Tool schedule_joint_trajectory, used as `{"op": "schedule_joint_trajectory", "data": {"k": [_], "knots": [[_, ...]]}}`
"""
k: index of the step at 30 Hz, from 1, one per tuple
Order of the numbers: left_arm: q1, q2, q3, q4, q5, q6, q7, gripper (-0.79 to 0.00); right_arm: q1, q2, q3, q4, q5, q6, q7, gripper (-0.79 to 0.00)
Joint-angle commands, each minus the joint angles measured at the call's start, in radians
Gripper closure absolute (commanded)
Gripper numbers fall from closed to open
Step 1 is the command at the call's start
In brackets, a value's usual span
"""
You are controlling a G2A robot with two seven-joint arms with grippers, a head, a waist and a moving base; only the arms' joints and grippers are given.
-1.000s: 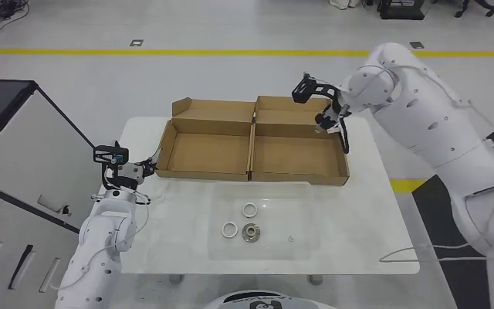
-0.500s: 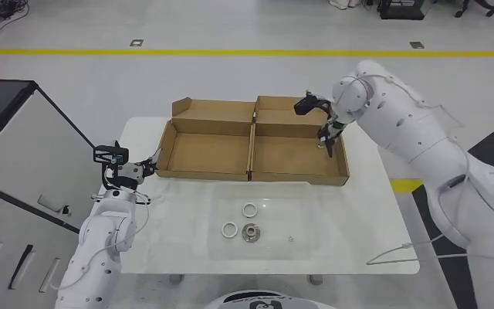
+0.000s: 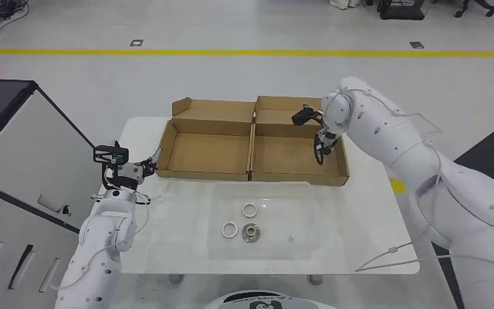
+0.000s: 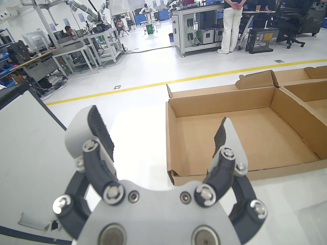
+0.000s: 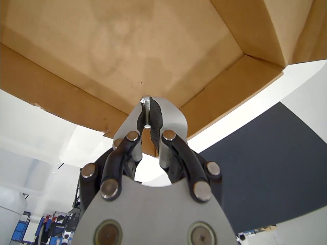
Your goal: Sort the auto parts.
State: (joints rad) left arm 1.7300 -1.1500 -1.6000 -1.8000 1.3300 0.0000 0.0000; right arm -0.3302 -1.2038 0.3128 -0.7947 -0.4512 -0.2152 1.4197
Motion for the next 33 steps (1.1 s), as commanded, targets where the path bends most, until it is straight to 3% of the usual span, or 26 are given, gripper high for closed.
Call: {"op": "schedule_joint_trajectory", "data": {"k": [1, 33], "knots": [[0.0, 0.0, 0.0, 0.0, 0.0, 0.0, 0.0, -0.785, -0.004, -0.006, -0.003, 0.012, -0.008, -0.004, -0.004, 0.0], [0.0, 0.0, 0.0, 0.0, 0.0, 0.0, 0.0, -0.785, -0.047, -0.103, -0.017, 0.18, -0.137, -0.051, -0.126, 0.0]]}}
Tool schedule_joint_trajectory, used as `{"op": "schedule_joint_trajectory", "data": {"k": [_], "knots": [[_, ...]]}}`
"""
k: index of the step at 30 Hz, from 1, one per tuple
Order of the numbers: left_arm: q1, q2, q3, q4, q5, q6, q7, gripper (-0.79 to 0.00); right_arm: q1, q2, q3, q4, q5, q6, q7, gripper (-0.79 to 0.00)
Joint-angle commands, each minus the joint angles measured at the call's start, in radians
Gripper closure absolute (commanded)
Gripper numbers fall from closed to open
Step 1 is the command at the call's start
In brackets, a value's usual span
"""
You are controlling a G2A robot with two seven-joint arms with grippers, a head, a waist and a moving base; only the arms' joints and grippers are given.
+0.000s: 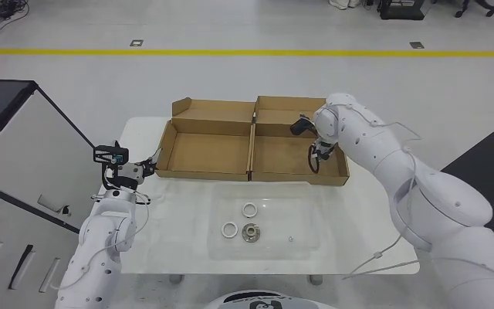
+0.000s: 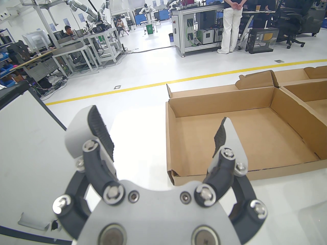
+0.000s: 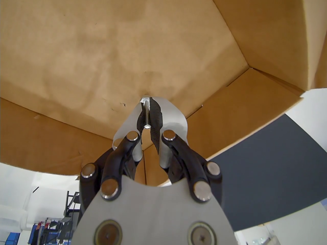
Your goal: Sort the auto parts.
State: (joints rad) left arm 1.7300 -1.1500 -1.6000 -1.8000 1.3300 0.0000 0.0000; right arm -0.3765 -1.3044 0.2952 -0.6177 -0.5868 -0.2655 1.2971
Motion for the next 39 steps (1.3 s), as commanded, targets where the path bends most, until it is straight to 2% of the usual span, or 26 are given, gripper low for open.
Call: {"op": "schedule_joint_trajectory", "data": {"k": [1, 5, 8, 10, 16, 17, 19, 20, 21, 26, 31, 35, 39], "knots": [[0.0, 0.0, 0.0, 0.0, 0.0, 0.0, 0.0, -0.785, -0.002, -0.005, 0.002, 0.007, -0.003, -0.002, -0.006, 0.0], [0.0, 0.0, 0.0, 0.0, 0.0, 0.0, 0.0, -0.785, -0.006, -0.013, 0.009, 0.02, 0.0, -0.004, -0.015, 0.0], [0.0, 0.0, 0.0, 0.0, 0.0, 0.0, 0.0, -0.785, -0.009, -0.019, 0.014, 0.029, -0.002, -0.007, -0.02, -0.105], [0.0, 0.0, 0.0, 0.0, 0.0, 0.0, 0.0, -0.785, -0.011, -0.022, 0.016, 0.036, -0.004, -0.007, -0.021, -0.215], [0.0, 0.0, 0.0, 0.0, 0.0, 0.0, 0.0, -0.785, -0.018, -0.03, 0.028, 0.053, -0.003, -0.015, -0.037, -0.363], [0.0, 0.0, 0.0, 0.0, 0.0, 0.0, 0.0, -0.785, -0.018, -0.031, 0.03, 0.055, -0.004, -0.018, -0.04, -0.403], [0.0, 0.0, 0.0, 0.0, 0.0, 0.0, 0.0, -0.785, -0.019, -0.032, 0.034, 0.055, -0.009, -0.025, -0.053, -0.576], [0.0, 0.0, 0.0, 0.0, 0.0, 0.0, 0.0, -0.785, -0.018, -0.033, 0.037, 0.053, -0.01, -0.026, -0.058, -0.711], [0.0, 0.0, 0.0, 0.0, 0.0, 0.0, 0.0, -0.785, -0.016, -0.033, 0.04, 0.05, -0.011, -0.026, -0.062, -0.785], [0.0, 0.0, 0.0, 0.0, 0.0, 0.0, 0.0, -0.785, 0.01, -0.026, 0.067, 0.013, -0.009, -0.027, -0.059, -0.785], [0.0, 0.0, 0.0, 0.0, 0.0, 0.0, 0.0, -0.785, 0.012, 0.001, 0.101, -0.051, -0.017, -0.033, -0.05, -0.785], [0.0, 0.0, 0.0, 0.0, 0.0, 0.0, 0.0, -0.785, 0.009, 0.04, 0.144, -0.141, -0.023, -0.05, -0.025, -0.785], [0.0, 0.0, 0.0, 0.0, 0.0, 0.0, 0.0, -0.785, -0.02, 0.101, 0.22, -0.322, -0.019, -0.035, 0.033, -0.785]]}}
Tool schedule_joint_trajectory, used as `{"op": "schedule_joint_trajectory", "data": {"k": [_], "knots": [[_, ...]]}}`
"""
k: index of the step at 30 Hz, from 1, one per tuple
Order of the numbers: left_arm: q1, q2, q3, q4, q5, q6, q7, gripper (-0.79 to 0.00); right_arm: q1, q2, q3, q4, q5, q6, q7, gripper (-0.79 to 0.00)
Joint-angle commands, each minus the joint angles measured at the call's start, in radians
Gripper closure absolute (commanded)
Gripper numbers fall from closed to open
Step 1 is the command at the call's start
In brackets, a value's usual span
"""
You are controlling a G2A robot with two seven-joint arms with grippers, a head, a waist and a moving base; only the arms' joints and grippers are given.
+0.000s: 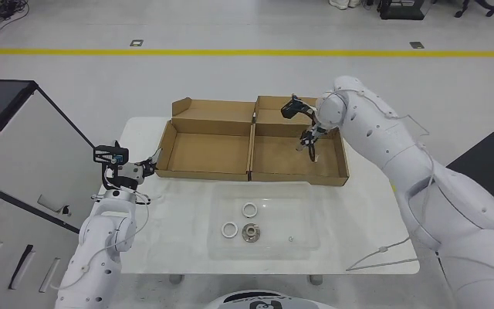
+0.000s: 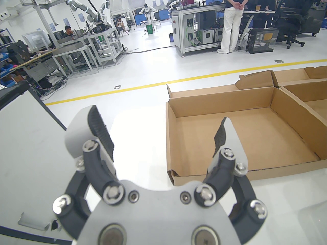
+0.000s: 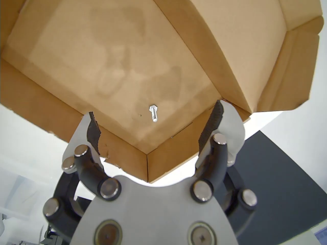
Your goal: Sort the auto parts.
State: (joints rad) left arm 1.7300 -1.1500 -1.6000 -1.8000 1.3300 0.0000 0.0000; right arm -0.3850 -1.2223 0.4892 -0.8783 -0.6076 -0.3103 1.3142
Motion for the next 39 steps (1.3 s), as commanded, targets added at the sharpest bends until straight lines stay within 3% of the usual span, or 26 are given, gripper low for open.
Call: {"op": "schedule_joint_trajectory", "data": {"k": [1, 8, 15, 26, 39], "knots": [[0.0, 0.0, 0.0, 0.0, 0.0, 0.0, 0.0, -0.785, -0.025, 0.038, 0.049, -0.118, -0.008, 0.015, 0.035, -0.785], [0.0, 0.0, 0.0, 0.0, 0.0, 0.0, 0.0, -0.785, -0.213, 0.175, 0.27, -0.547, -0.022, 0.061, 0.166, -0.785], [0.0, 0.0, 0.0, 0.0, 0.0, 0.0, 0.0, -0.785, -0.404, 0.267, 0.437, -0.853, -0.008, 0.059, 0.222, -0.785], [0.0, 0.0, 0.0, 0.0, 0.0, 0.0, 0.0, -0.785, -0.499, 0.353, 0.487, -1.032, 0.089, 0.026, 0.222, -0.785], [0.0, 0.0, 0.0, 0.0, 0.0, 0.0, 0.0, -0.785, -0.499, 0.353, 0.487, -1.032, 0.089, 0.026, 0.222, -0.785]]}}
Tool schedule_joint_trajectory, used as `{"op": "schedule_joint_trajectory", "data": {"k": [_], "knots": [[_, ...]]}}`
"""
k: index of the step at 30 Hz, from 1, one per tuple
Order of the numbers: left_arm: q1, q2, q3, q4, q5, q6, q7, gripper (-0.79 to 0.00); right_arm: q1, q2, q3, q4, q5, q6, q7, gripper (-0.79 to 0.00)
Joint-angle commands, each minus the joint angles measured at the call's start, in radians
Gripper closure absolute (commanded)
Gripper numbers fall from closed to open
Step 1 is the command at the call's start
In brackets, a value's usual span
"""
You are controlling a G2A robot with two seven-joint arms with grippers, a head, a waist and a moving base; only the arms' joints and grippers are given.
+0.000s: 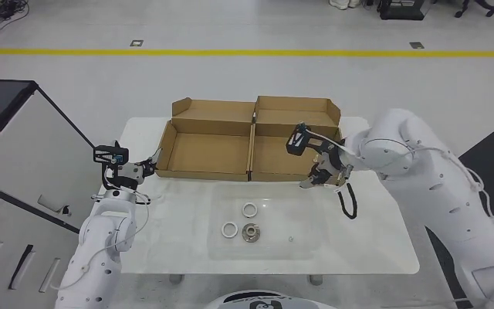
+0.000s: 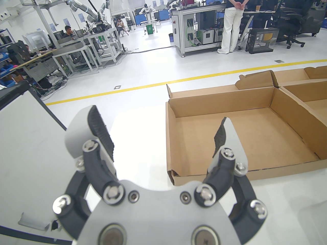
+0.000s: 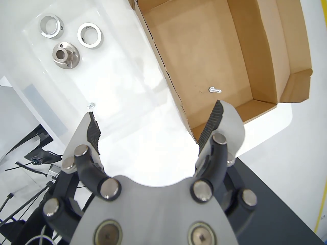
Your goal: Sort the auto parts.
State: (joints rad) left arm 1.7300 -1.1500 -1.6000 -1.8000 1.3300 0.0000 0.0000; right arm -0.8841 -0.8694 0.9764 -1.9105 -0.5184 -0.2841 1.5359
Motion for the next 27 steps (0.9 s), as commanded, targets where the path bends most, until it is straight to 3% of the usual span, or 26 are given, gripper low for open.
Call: {"op": "schedule_joint_trajectory", "data": {"k": [1, 6, 10, 22, 27], "knots": [[0.0, 0.0, 0.0, 0.0, 0.0, 0.0, 0.0, -0.785, -0.002, 0.0, -0.001, -0.001, -0.002, 0.0, -0.005, -0.785], [0.0, 0.0, 0.0, 0.0, 0.0, 0.0, 0.0, -0.785, 0.044, 0.005, -0.052, -0.018, -0.026, 0.003, 0.0, -0.785], [0.0, 0.0, 0.0, 0.0, 0.0, 0.0, 0.0, -0.785, 0.145, 0.023, -0.175, 0.009, 0.042, 0.0, 0.0, -0.785], [0.0, 0.0, 0.0, 0.0, 0.0, 0.0, 0.0, -0.785, 0.659, 0.058, -0.672, 0.027, 0.396, 0.036, 0.0, -0.785], [0.0, 0.0, 0.0, 0.0, 0.0, 0.0, 0.0, -0.785, 0.784, 0.049, -0.806, 0.014, 0.481, 0.059, 0.0, -0.785]]}}
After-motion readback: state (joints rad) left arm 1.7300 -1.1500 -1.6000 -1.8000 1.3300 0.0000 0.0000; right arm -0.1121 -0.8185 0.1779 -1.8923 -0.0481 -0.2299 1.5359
